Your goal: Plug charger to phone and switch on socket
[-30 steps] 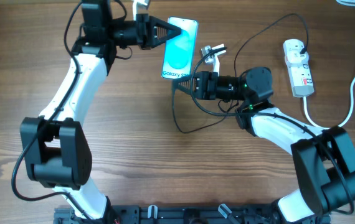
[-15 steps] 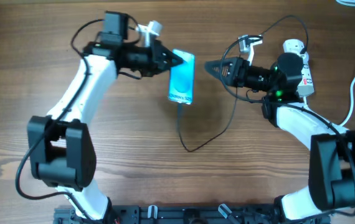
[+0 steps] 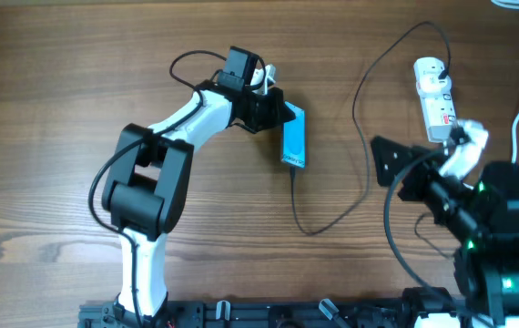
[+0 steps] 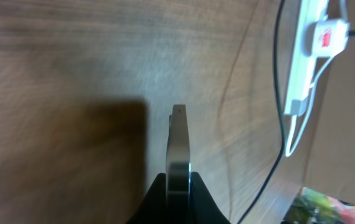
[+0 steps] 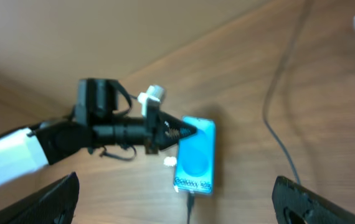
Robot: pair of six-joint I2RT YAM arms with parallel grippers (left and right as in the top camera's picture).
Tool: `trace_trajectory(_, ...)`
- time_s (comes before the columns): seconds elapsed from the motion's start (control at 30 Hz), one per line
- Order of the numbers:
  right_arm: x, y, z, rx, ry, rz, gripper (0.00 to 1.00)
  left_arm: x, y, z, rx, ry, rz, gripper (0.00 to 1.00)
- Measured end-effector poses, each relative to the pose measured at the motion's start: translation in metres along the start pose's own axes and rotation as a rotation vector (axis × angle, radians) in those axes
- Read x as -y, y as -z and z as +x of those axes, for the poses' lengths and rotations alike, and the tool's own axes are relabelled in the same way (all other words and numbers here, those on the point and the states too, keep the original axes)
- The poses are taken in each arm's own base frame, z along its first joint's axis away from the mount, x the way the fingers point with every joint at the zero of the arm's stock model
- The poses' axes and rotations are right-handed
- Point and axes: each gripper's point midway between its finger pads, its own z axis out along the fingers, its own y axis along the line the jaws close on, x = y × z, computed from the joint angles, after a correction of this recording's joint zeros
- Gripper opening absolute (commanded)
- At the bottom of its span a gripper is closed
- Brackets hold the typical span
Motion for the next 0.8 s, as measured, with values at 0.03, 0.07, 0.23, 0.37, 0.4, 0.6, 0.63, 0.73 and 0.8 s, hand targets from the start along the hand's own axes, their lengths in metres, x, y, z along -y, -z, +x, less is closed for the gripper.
trace_trajectory(0.03, 0.006, 0.003, 0.005, -0.009, 0.001, 0.030, 0.99, -0.002, -0.005, -0.002, 0.002, 0.012, 0.012, 0.04)
trace_trajectory(0.07, 0.013, 0.005, 0.012, -0.033, -0.003, 0.067, 0.99, -0.002, -0.007, -0.002, -0.003, 0.023, 0.020, 0.04)
trace_trajectory(0.23, 0.037, 0.006, 0.027, -0.088, 0.024, 0.185, 0.99, -0.002, -0.009, 0.001, -0.017, 0.046, 0.034, 0.04)
trace_trajectory(0.37, 0.041, 0.007, 0.026, -0.086, 0.063, 0.202, 1.00, -0.007, -0.020, 0.007, -0.060, 0.061, 0.063, 0.04)
trace_trajectory(0.4, 0.041, 0.007, 0.027, -0.089, 0.071, 0.205, 0.99, -0.007, -0.022, 0.007, -0.069, 0.062, 0.074, 0.04)
trace_trajectory(0.6, 0.042, 0.007, 0.027, -0.096, 0.100, 0.206, 0.99, -0.010, -0.023, 0.009, -0.088, 0.081, 0.065, 0.07)
trace_trajectory(0.63, 0.042, 0.007, 0.028, -0.096, 0.099, 0.206, 0.99, -0.012, -0.023, 0.011, -0.095, 0.093, 0.050, 0.08)
trace_trajectory(0.73, 0.042, 0.007, 0.028, -0.096, 0.100, 0.206, 1.00, -0.014, -0.025, 0.014, -0.102, 0.091, 0.040, 0.12)
trace_trajectory(0.8, 0.042, 0.007, 0.028, -0.096, 0.099, 0.206, 1.00, -0.018, -0.026, 0.016, -0.104, 0.098, 0.032, 0.12)
